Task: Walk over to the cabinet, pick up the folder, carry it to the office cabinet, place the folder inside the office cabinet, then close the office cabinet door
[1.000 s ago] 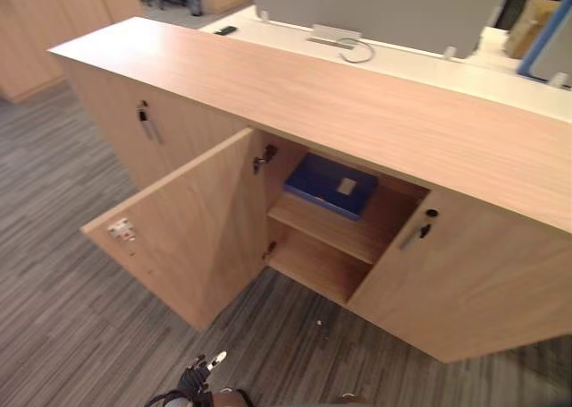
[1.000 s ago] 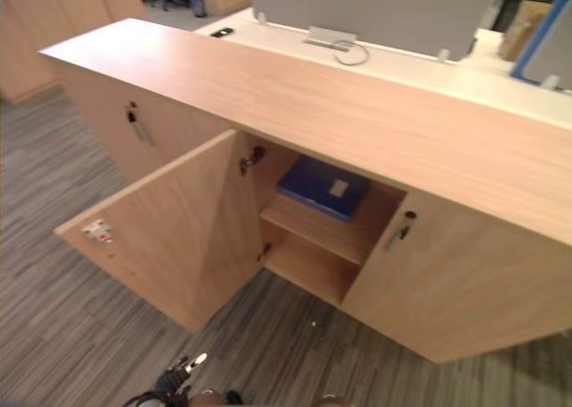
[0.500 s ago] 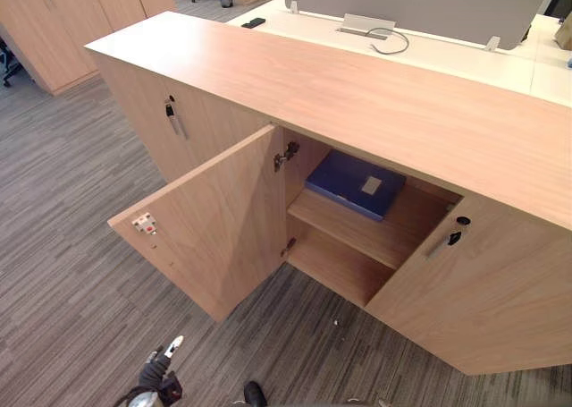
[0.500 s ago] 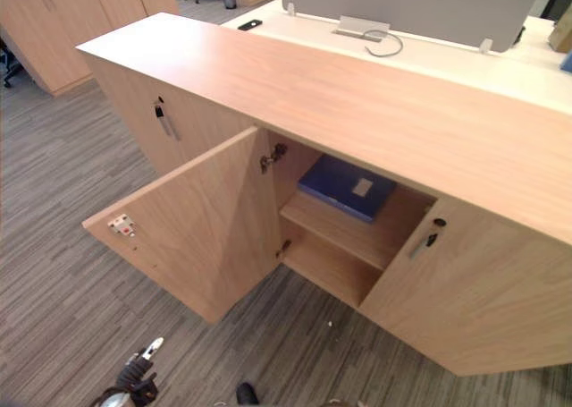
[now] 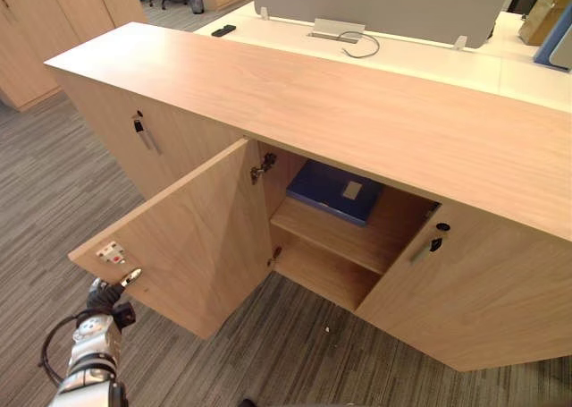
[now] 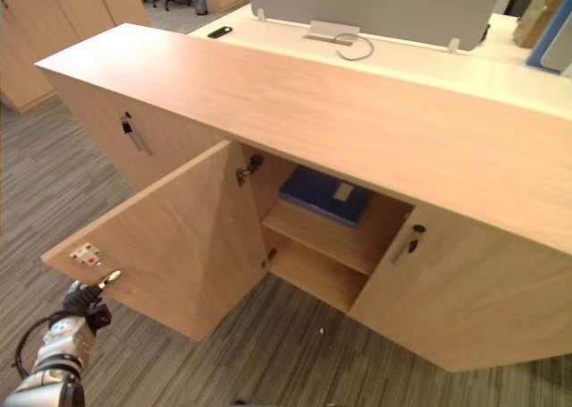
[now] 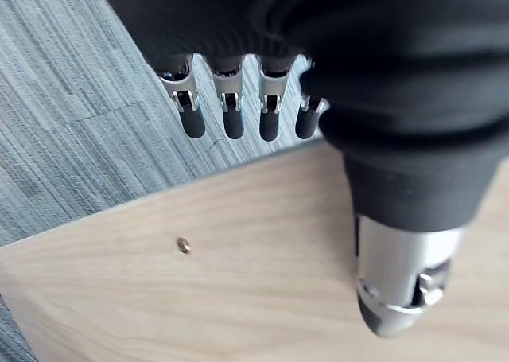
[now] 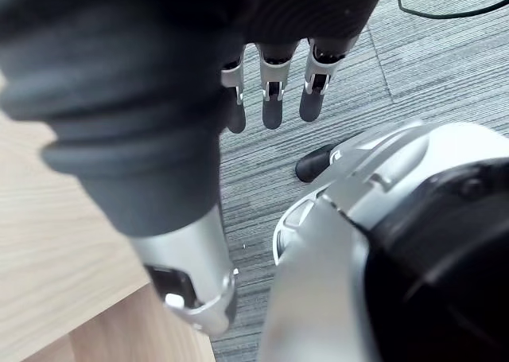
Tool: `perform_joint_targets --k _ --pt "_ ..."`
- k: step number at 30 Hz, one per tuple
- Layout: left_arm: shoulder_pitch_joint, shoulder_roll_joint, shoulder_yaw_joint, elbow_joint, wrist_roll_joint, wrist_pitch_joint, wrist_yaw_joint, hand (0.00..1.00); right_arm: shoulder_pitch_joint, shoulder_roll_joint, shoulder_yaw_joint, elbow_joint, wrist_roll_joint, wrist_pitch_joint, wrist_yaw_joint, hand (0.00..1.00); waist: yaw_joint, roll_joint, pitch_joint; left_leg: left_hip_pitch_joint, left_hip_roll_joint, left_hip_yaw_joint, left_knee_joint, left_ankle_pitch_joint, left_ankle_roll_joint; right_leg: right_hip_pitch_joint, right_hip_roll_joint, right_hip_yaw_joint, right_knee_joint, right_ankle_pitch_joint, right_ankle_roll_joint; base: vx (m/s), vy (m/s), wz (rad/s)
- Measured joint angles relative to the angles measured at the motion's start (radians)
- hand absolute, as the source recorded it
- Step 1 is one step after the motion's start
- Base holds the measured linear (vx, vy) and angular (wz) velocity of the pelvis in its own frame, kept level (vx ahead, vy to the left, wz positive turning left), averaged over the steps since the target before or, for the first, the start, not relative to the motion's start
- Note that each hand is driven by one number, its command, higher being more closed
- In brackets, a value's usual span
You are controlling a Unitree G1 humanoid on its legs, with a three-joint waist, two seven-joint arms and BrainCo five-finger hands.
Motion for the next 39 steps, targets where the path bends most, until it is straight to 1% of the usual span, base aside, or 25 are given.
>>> perform_joint_targets --k 3,5,6,7,9,12,15,18,19,20,21,22,23,24,25,27,28,29,30,31,32,33,35,36,39 --pt "-0.041 0.032 -0.010 0.054 -0.022 0.013 0.007 0.00 0.015 0.000 0.000 0.000 0.001 0.000 0.001 0.00 0.001 -0.001 -0.002 0.015 0.009 0.023 0.004 0.002 -0.004 -0.001 0.006 0.023 0.004 0.000 0.000 0.01 -0.047 -0.24" --pt "-0.044 0.048 -0.011 0.073 -0.071 0.022 0.007 0.00 0.029 0.000 0.000 0.000 0.003 0.000 0.001 0.00 0.001 0.000 -0.012 0.016 0.016 0.038 0.005 0.003 -0.005 -0.009 0.011 0.038 0.008 0.001 -0.001 -0.02 -0.048 -0.18" --pt "-0.054 0.052 -0.011 0.090 -0.131 0.031 0.007 0.00 0.043 0.001 0.000 0.000 0.009 0.000 0.002 0.00 0.002 0.000 -0.022 0.017 0.025 0.043 0.005 0.005 -0.009 -0.021 0.018 0.041 0.019 0.003 -0.005 -0.04 -0.056 -0.09" --pt "-0.056 0.053 -0.010 0.091 -0.159 0.035 0.007 0.00 0.047 0.001 0.000 0.000 0.012 0.001 0.003 0.00 0.002 0.001 -0.024 0.018 0.031 0.045 0.005 0.006 -0.011 -0.024 0.022 0.042 0.023 0.006 -0.009 -0.05 -0.059 -0.09" --pt "-0.064 0.057 -0.009 0.100 -0.239 0.048 0.010 0.00 0.059 0.004 0.002 0.000 0.025 0.002 0.010 0.00 0.012 0.002 -0.025 0.029 0.048 0.065 0.005 0.010 -0.018 -0.028 0.034 0.069 0.025 0.022 -0.033 -0.08 -0.045 -0.25" --pt "-0.072 0.063 -0.015 0.101 -0.256 0.049 0.028 0.00 0.089 0.005 0.030 -0.006 0.037 0.002 0.014 0.00 0.017 -0.001 -0.029 0.029 0.056 0.076 0.005 0.012 -0.021 -0.042 0.038 0.086 0.029 0.026 -0.037 -0.11 -0.065 -0.21" --pt "-0.078 0.052 -0.074 0.076 -0.270 0.049 0.054 0.00 0.122 0.011 0.036 -0.010 0.041 0.003 0.016 0.00 0.018 -0.001 -0.034 0.012 0.052 0.070 0.000 0.020 -0.016 -0.059 0.033 0.087 0.031 0.025 -0.037 -0.14 -0.067 0.01" --pt "-0.066 0.005 -0.155 -0.051 -0.254 0.047 0.091 0.00 0.132 0.012 0.037 -0.011 0.040 0.004 0.016 0.00 0.029 -0.003 -0.035 -0.052 0.040 0.038 0.000 0.050 0.007 -0.105 0.023 0.075 0.034 0.023 -0.034 -0.16 -0.044 0.29" --pt "-0.017 -0.017 -0.201 -0.156 -0.235 0.044 0.101 0.00 0.133 0.011 0.038 -0.011 0.039 0.005 0.016 0.00 0.029 -0.004 -0.033 -0.066 0.034 0.021 -0.001 0.059 0.014 -0.109 0.014 0.064 0.035 0.021 -0.028 -0.16 -0.012 0.40" --pt "0.020 -0.027 -0.227 -0.215 -0.231 0.040 0.102 0.00 0.134 0.011 0.038 -0.011 0.039 0.006 0.016 0.00 0.029 -0.004 -0.033 -0.068 0.033 0.013 -0.001 0.061 0.016 -0.108 0.013 0.061 0.037 0.021 -0.027 -0.17 -0.005 0.36" --pt "0.099 -0.044 -0.281 -0.349 -0.219 0.026 0.103 0.00 0.134 0.011 0.039 -0.012 0.036 0.007 0.016 0.00 0.034 -0.004 -0.033 -0.070 0.030 0.003 -0.001 0.062 0.016 -0.108 0.009 0.054 0.043 0.020 -0.027 -0.11 -0.005 0.22" --pt "0.139 -0.057 -0.308 -0.419 -0.208 0.019 0.102 0.00 0.134 0.011 0.039 -0.014 0.034 0.009 0.016 0.00 0.040 -0.004 -0.033 -0.071 0.028 0.001 -0.001 0.062 0.017 -0.108 0.006 0.051 0.046 0.017 -0.029 -0.15 0.002 0.35" --pt "0.242 -0.100 -0.405 -0.584 -0.191 -0.008 0.089 0.00 0.135 0.007 0.039 -0.015 0.031 0.013 0.017 0.00 0.049 -0.004 -0.033 -0.077 0.018 -0.017 -0.001 0.065 0.021 -0.108 -0.002 0.040 0.054 0.012 -0.022 -0.12 0.005 0.30" --pt "0.277 -0.112 -0.444 -0.633 -0.184 -0.018 0.079 0.00 0.135 0.003 0.040 -0.015 0.031 0.016 0.019 0.00 0.050 -0.004 -0.033 -0.080 0.015 -0.022 -0.001 0.066 0.023 -0.108 -0.003 0.039 0.055 0.011 -0.020 -0.11 0.006 0.36" --pt "0.320 -0.123 -0.512 -0.700 -0.153 -0.033 0.070 0.00 0.133 0.000 0.040 -0.015 0.028 0.019 0.021 0.00 0.050 -0.004 -0.034 -0.087 0.010 -0.028 -0.001 0.068 0.027 -0.110 -0.005 0.041 0.055 0.010 -0.019 -0.09 0.016 0.32" --pt "0.362 -0.137 -0.677 -0.808 -0.139 -0.040 -0.009 0.00 0.125 -0.019 0.073 -0.010 0.005 0.020 0.023 0.00 0.046 -0.003 -0.043 -0.114 -0.005 -0.038 -0.001 0.063 0.035 -0.131 -0.015 0.055 0.055 0.007 -0.012 -0.08 0.025 0.33" --pt "0.367 -0.153 -0.747 -0.839 -0.143 -0.042 -0.053 0.00 0.123 -0.033 0.097 -0.006 -0.005 0.021 0.024 0.00 0.041 -0.003 -0.050 -0.129 -0.011 -0.037 -0.001 0.062 0.036 -0.145 -0.018 0.066 0.055 0.007 -0.008 -0.04 0.033 0.15" --pt "0.365 -0.168 -0.786 -0.858 -0.147 -0.044 -0.074 0.00 0.114 -0.044 0.116 -0.005 -0.006 0.022 0.025 0.00 0.033 -0.004 -0.050 -0.132 -0.014 -0.037 -0.001 0.061 0.037 -0.148 -0.021 0.069 0.054 0.008 -0.007 -0.03 0.038 -0.04" --pt "0.359 -0.200 -0.855 -0.887 -0.164 -0.049 -0.105 0.00 0.091 -0.059 0.153 -0.004 -0.009 0.024 0.027 0.00 0.019 -0.004 -0.050 -0.133 -0.019 -0.029 -0.001 0.059 0.041 -0.150 -0.023 0.077 0.047 0.006 -0.004 -0.01 0.037 -0.22" --pt "0.346 -0.222 -0.930 -0.916 -0.180 -0.049 -0.157 0.00 0.074 -0.066 0.174 -0.002 -0.017 0.023 0.026 0.00 0.007 -0.002 -0.053 -0.131 -0.023 -0.020 -0.001 0.055 0.048 -0.148 -0.020 0.088 0.033 0.006 -0.004 0.00 0.025 -0.27" --pt "0.341 -0.225 -0.969 -0.933 -0.187 -0.049 -0.173 0.00 0.068 -0.071 0.185 0.000 -0.022 0.023 0.023 0.00 -0.001 -0.001 -0.055 -0.130 -0.026 -0.018 -0.001 0.052 0.051 -0.146 -0.021 0.092 0.025 0.006 -0.004 0.02 0.026 -0.28" --pt "0.333 -0.225 -1.044 -0.962 -0.197 -0.048 -0.236 0.00 0.057 -0.080 0.199 0.004 -0.036 0.022 0.023 0.00 -0.014 0.000 -0.059 -0.128 -0.032 -0.014 -0.001 0.048 0.058 -0.143 -0.025 0.095 0.015 0.006 -0.004 0.03 0.025 -0.21" --pt "0.334 -0.233 -1.135 -0.983 -0.202 -0.038 -0.306 0.00 0.051 -0.086 0.226 0.004 -0.042 0.018 0.020 0.00 -0.028 0.000 -0.059 -0.128 -0.034 0.002 -0.001 0.044 0.063 -0.143 -0.028 0.098 0.001 0.006 -0.004 0.05 0.013 -0.21" --pt "0.335 -0.236 -1.154 -0.982 -0.207 -0.027 -0.327 0.00 0.042 -0.094 0.237 0.011 -0.046 0.018 0.020 0.00 -0.032 0.000 -0.059 -0.128 -0.034 0.009 -0.001 0.043 0.064 -0.145 -0.028 0.099 -0.004 0.006 -0.004 0.05 -0.011 -0.17" --pt "0.333 -0.230 -1.154 -0.982 -0.222 -0.020 -0.346 0.00 0.035 -0.109 0.280 0.014 -0.061 0.017 0.020 0.00 -0.041 0.000 -0.059 -0.128 -0.033 0.010 -0.001 0.042 0.064 -0.144 -0.026 0.099 -0.006 0.006 -0.004 0.04 -0.048 -0.03"
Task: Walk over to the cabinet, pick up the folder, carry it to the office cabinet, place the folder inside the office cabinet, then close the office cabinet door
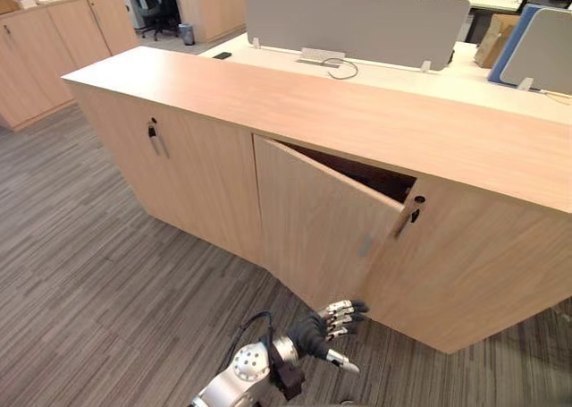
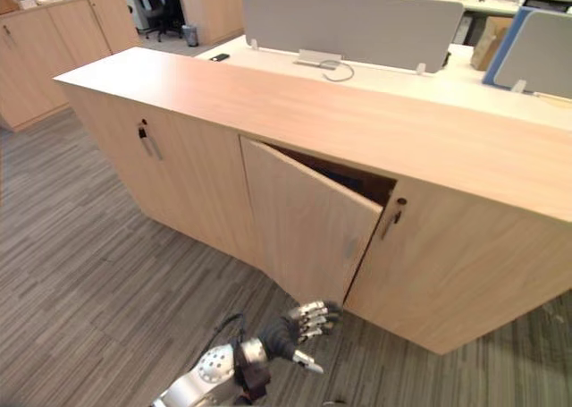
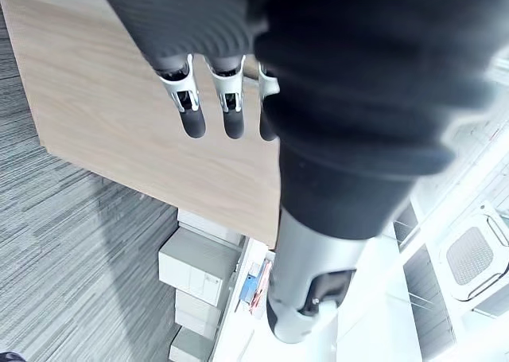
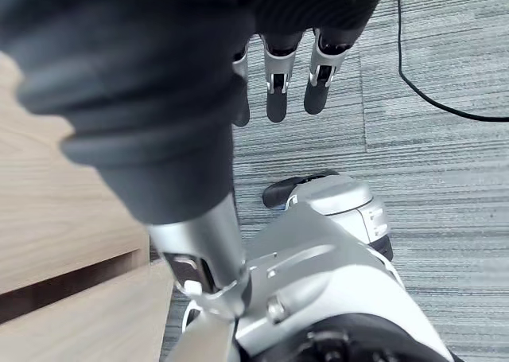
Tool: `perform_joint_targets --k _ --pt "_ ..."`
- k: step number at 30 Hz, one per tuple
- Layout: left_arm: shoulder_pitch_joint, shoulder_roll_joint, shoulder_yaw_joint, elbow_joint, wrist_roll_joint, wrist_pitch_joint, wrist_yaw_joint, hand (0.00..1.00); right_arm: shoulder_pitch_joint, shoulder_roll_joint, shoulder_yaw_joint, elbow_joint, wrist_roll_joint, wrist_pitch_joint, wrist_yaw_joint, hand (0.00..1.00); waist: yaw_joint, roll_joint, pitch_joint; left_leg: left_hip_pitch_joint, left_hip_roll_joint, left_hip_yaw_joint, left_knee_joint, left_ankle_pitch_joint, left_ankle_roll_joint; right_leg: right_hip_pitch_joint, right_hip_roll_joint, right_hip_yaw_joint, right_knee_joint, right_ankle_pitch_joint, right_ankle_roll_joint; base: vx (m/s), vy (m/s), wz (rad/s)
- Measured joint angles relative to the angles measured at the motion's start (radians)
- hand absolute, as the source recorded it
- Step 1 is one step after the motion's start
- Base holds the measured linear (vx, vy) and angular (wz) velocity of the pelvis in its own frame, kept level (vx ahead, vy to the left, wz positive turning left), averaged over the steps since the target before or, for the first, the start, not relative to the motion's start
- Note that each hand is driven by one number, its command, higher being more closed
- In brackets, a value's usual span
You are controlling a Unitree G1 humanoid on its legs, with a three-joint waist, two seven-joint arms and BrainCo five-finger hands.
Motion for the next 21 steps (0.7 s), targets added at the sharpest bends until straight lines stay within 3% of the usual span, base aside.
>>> perform_joint_targets --k 7,13,15,16,17,18,20,21 --pt "0.006 0.007 0.003 0.054 -0.092 0.014 -0.010 0.00 -0.019 -0.029 0.068 0.025 -0.060 -0.005 0.000 0.00 -0.020 0.000 -0.025 0.007 0.010 0.005 0.000 0.002 -0.005 0.000 0.015 0.026 -0.001 0.002 -0.002 0.07 -0.072 -0.03" --pt "0.022 0.000 0.120 0.285 -0.162 0.037 0.003 0.00 -0.019 -0.029 0.072 0.031 -0.060 -0.005 0.000 0.00 -0.035 -0.002 -0.038 0.056 0.049 0.071 0.008 -0.006 -0.028 0.014 0.051 0.080 -0.007 0.053 0.008 0.10 -0.126 -0.32" --pt "0.027 -0.013 0.183 0.328 -0.163 0.039 0.033 0.00 -0.019 -0.017 0.064 0.036 -0.054 -0.006 -0.003 0.00 -0.040 -0.011 -0.039 0.012 0.123 0.097 0.173 -0.084 -0.050 0.014 0.071 0.099 -0.007 0.054 0.005 0.10 -0.206 -0.52" --pt "0.037 -0.031 0.229 0.321 -0.161 0.039 0.059 0.00 -0.018 -0.012 0.049 0.039 -0.034 -0.009 -0.004 0.00 -0.038 -0.002 -0.033 -0.040 0.209 0.112 0.349 -0.167 -0.058 0.014 0.105 0.110 -0.007 0.047 -0.008 0.10 -0.207 -0.52" --pt "0.038 -0.043 0.253 0.321 -0.157 0.038 0.069 0.00 -0.018 -0.009 0.038 0.039 -0.020 -0.010 -0.004 0.00 -0.038 0.004 -0.024 -0.055 0.254 0.117 0.431 -0.198 -0.063 0.021 0.124 0.124 -0.005 0.041 -0.018 0.15 -0.220 -0.70" --pt "0.044 -0.067 0.298 0.321 -0.118 0.037 0.093 0.00 -0.016 0.005 0.014 0.041 0.003 -0.011 -0.010 0.00 -0.035 0.010 -0.012 -0.074 0.336 0.129 0.572 -0.231 -0.047 0.037 0.156 0.154 0.000 0.031 -0.034 0.16 -0.175 -0.71" --pt "0.067 -0.110 0.390 0.326 -0.071 0.034 0.122 0.00 -0.014 0.014 0.005 0.042 0.025 -0.014 -0.018 0.00 -0.033 0.018 -0.003 -0.099 0.415 0.076 0.724 -0.225 -0.008 0.044 0.193 0.217 0.019 0.016 -0.057 0.14 -0.155 -0.99" --pt "0.073 -0.149 0.459 0.350 -0.048 0.024 0.154 0.00 -0.014 0.014 -0.007 0.042 0.031 -0.016 -0.021 0.00 -0.030 0.022 0.001 -0.112 0.420 -0.017 0.774 -0.196 0.000 0.042 0.206 0.268 0.035 0.010 -0.067 0.14 -0.116 -1.25"
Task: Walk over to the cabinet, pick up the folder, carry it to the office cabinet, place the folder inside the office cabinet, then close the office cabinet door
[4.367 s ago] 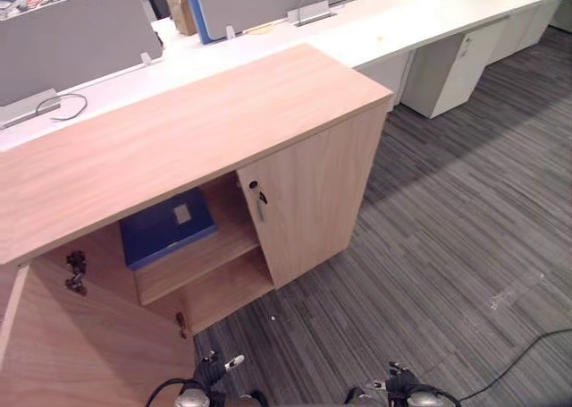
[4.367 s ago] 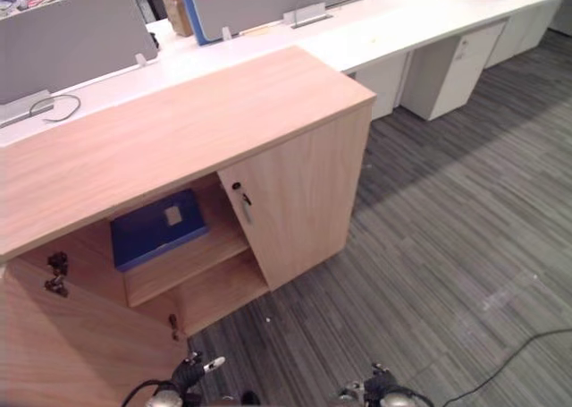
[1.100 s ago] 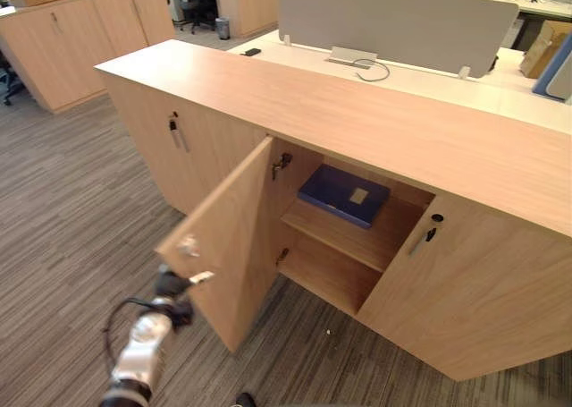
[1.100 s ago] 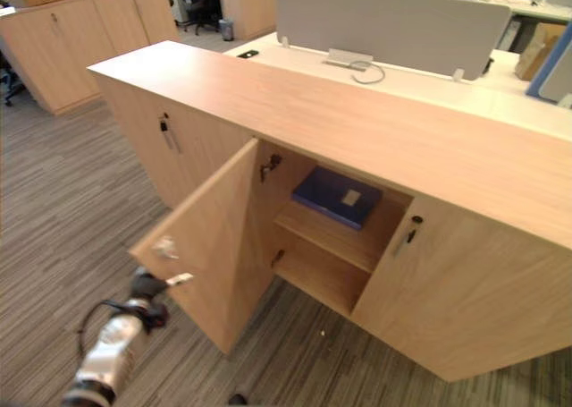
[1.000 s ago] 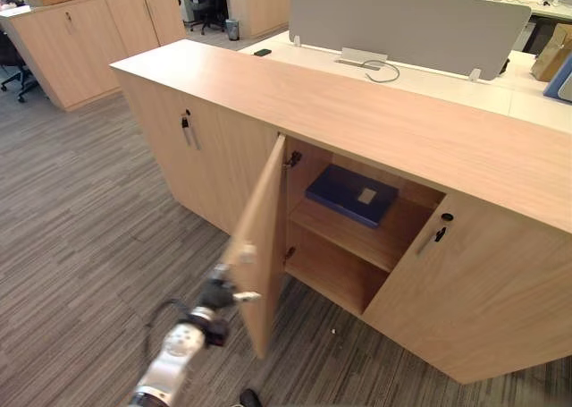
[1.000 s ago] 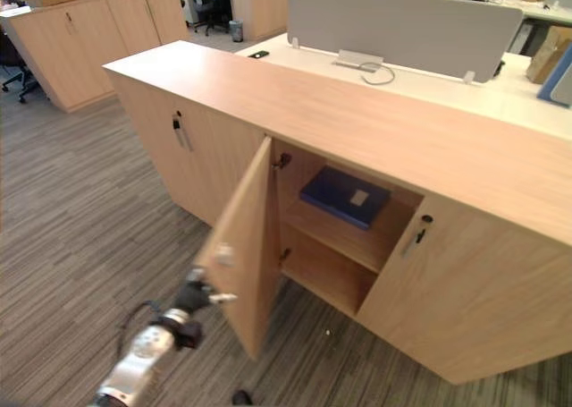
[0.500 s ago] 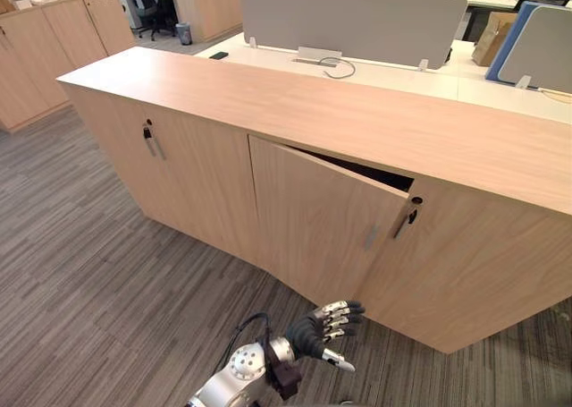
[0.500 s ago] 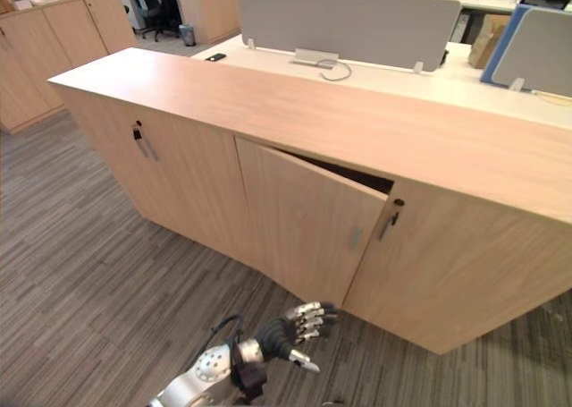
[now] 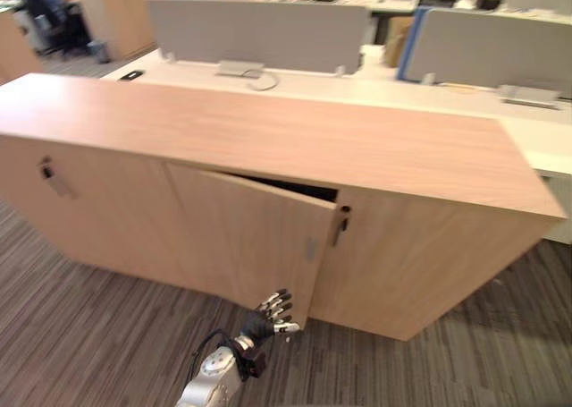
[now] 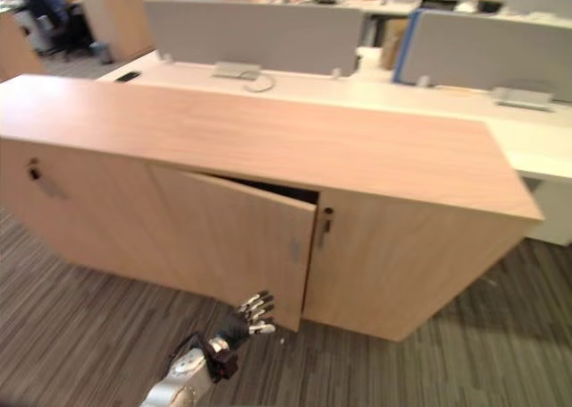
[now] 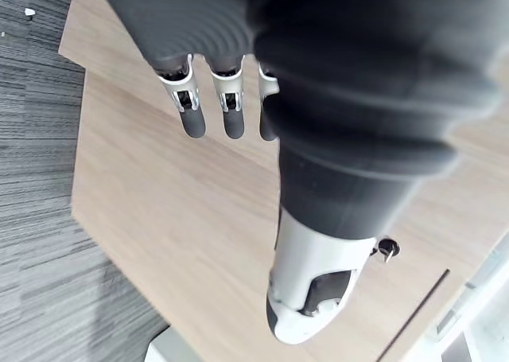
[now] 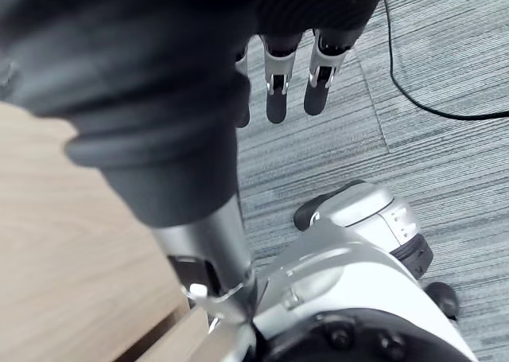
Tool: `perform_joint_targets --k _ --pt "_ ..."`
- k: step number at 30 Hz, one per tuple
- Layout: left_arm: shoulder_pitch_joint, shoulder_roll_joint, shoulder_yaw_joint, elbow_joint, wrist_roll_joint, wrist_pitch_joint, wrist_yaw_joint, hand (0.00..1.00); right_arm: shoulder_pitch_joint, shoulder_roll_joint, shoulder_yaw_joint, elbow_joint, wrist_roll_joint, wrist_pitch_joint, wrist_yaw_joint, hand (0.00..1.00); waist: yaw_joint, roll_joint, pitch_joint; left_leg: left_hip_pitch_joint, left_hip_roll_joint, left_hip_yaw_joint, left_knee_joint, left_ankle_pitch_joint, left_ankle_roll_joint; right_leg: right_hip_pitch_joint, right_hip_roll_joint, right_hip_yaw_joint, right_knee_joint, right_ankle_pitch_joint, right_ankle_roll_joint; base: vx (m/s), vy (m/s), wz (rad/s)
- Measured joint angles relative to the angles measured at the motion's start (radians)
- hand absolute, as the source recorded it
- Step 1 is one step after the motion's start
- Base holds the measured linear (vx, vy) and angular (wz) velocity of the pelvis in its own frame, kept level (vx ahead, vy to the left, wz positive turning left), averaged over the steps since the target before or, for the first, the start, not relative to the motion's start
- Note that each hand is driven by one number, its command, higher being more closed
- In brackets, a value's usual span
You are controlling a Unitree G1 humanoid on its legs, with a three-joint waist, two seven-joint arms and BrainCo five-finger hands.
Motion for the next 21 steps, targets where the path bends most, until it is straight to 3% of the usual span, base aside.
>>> perform_joint_targets --k 1,2,4,6,7,8,10,15,21 --pt "-0.001 -0.026 0.068 0.038 0.004 -0.007 0.027 0.00 0.003 0.005 -0.012 -0.004 0.008 -0.001 -0.001 0.00 0.008 -0.007 0.004 -0.023 -0.006 -0.087 0.050 0.031 -0.005 -0.002 0.006 0.050 0.009 -0.003 -0.006 0.14 -0.079 -1.16" --pt "-0.002 -0.035 0.094 0.057 0.011 -0.013 0.046 0.00 0.002 0.010 -0.018 -0.006 0.011 -0.001 -0.001 0.00 0.010 -0.014 0.008 -0.032 -0.026 -0.135 0.059 0.003 -0.018 0.000 0.004 0.080 0.017 -0.006 -0.011 0.12 -0.012 -1.21" --pt "0.011 -0.049 0.204 0.117 0.064 -0.037 0.106 0.00 -0.011 0.014 -0.045 -0.007 0.019 -0.001 -0.007 0.00 0.026 -0.010 0.028 -0.023 -0.178 -0.330 -0.074 -0.121 -0.062 -0.035 -0.003 0.191 0.049 -0.007 -0.012 0.08 0.123 -1.42" --pt "0.011 -0.055 0.274 0.186 0.115 -0.063 0.144 0.00 -0.013 0.014 -0.059 -0.017 0.019 -0.001 -0.007 0.00 0.030 0.005 0.029 -0.002 -0.246 -0.419 -0.267 -0.122 -0.074 -0.069 0.012 0.253 0.056 -0.006 0.000 0.04 0.219 -1.29" --pt "0.011 -0.062 0.320 0.241 0.166 -0.078 0.173 0.00 -0.010 0.011 -0.061 -0.026 0.018 -0.001 -0.009 0.00 0.038 0.021 0.032 0.026 -0.251 -0.426 -0.344 -0.066 -0.086 -0.075 0.035 0.295 0.058 -0.011 0.010 0.05 0.244 -1.22" --pt "0.013 -0.060 0.348 0.277 0.190 -0.080 0.183 0.00 -0.011 0.019 -0.065 -0.027 0.017 -0.001 -0.010 0.00 0.044 0.018 0.036 0.048 -0.249 -0.395 -0.357 -0.062 -0.107 -0.070 0.034 0.322 0.058 -0.011 0.014 0.08 0.242 -1.11" --pt "0.030 -0.058 0.405 0.372 0.265 -0.081 0.218 0.00 0.019 0.048 -0.084 -0.071 0.017 -0.003 -0.010 0.00 0.042 -0.011 0.019 0.102 -0.281 -0.302 -0.450 -0.050 -0.102 -0.083 -0.003 0.374 0.043 -0.008 0.032 0.09 0.203 -0.85" --pt "0.058 -0.065 0.449 0.513 0.297 -0.067 0.183 0.00 0.004 0.048 -0.099 -0.094 0.013 0.001 -0.004 0.00 0.053 0.004 0.020 0.172 -0.314 -0.122 -0.567 -0.011 -0.098 -0.167 -0.021 0.400 0.080 0.000 0.066 0.11 0.123 -0.90" --pt "0.029 -0.118 0.527 0.537 0.294 -0.064 0.169 0.00 0.004 0.050 -0.104 -0.092 0.026 0.001 -0.001 0.00 0.059 0.017 0.011 0.202 -0.317 -0.101 -0.621 0.010 -0.110 -0.156 -0.021 0.335 0.051 0.009 0.067 0.04 0.013 -0.07"
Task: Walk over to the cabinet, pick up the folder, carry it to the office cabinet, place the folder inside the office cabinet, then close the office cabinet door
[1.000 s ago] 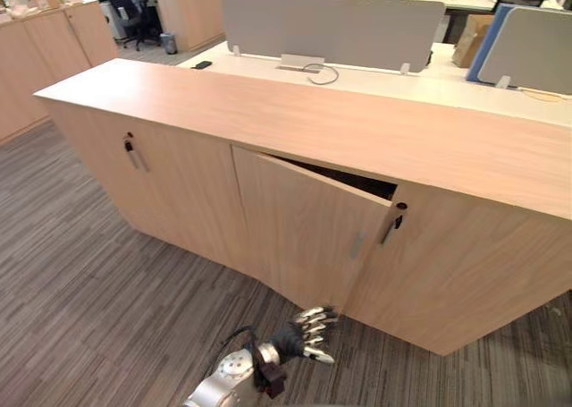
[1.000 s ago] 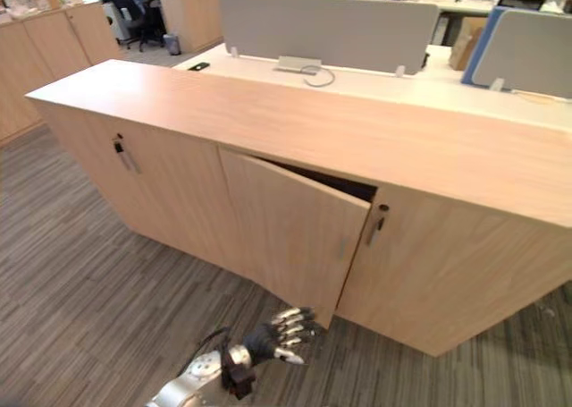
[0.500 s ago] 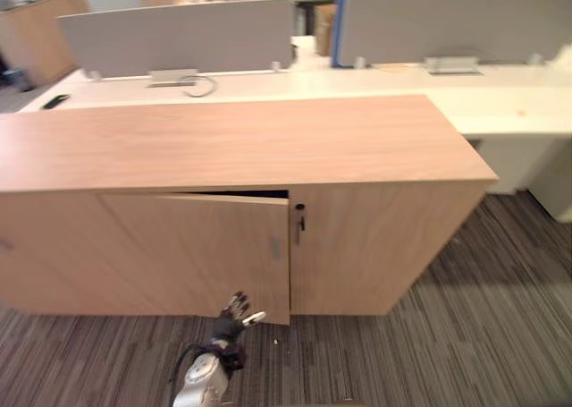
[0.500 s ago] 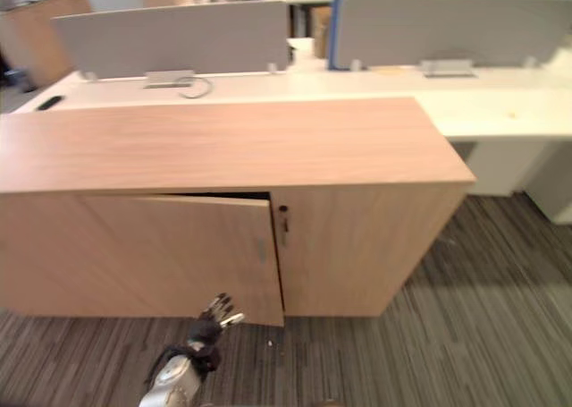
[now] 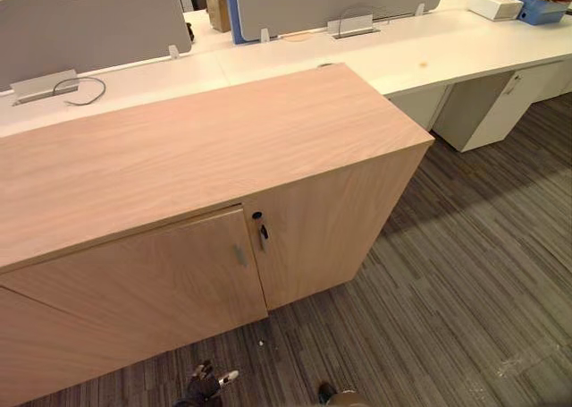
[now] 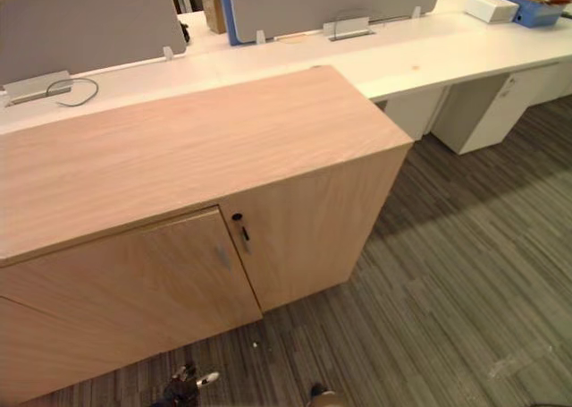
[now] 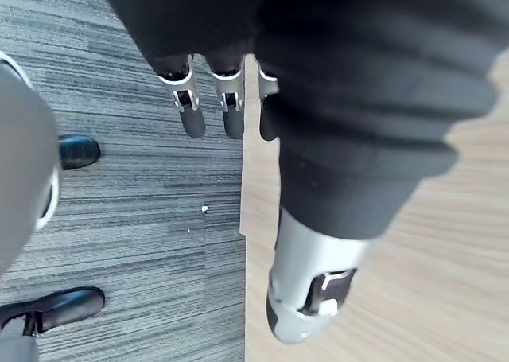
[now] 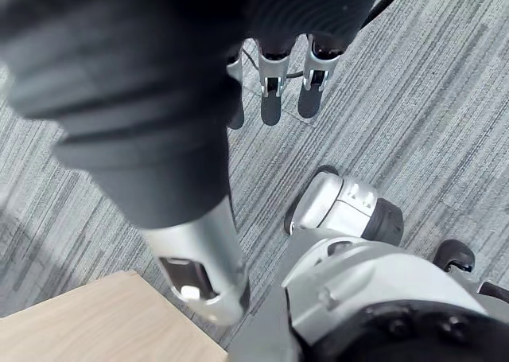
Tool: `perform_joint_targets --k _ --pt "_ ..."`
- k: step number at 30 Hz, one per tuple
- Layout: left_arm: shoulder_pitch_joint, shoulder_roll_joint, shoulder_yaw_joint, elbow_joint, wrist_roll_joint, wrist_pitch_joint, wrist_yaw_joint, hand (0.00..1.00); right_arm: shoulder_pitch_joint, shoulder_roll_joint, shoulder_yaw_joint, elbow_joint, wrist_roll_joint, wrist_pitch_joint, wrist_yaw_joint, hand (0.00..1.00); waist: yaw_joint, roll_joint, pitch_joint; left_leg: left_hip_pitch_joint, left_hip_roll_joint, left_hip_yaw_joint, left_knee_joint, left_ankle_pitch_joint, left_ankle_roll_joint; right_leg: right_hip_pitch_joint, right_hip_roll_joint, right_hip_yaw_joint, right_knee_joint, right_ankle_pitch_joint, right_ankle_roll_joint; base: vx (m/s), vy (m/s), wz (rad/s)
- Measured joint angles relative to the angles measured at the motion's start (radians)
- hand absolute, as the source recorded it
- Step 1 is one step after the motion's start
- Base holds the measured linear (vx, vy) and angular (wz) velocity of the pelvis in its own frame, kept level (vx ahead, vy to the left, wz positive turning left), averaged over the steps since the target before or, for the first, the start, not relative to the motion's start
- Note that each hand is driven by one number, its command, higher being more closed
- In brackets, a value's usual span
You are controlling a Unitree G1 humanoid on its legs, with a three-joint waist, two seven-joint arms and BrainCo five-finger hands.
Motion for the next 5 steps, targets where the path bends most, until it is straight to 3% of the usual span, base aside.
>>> perform_joint_targets --k 5 --pt "-0.020 -0.021 0.039 0.034 -0.034 0.001 0.000 0.00 0.000 -0.011 0.008 0.002 0.004 -0.001 0.000 0.00 0.007 0.010 -0.006 0.001 0.008 -0.043 -0.039 0.030 -0.007 0.037 0.000 -0.067 -0.087 0.045 -0.017 -0.03 -0.036 0.21"
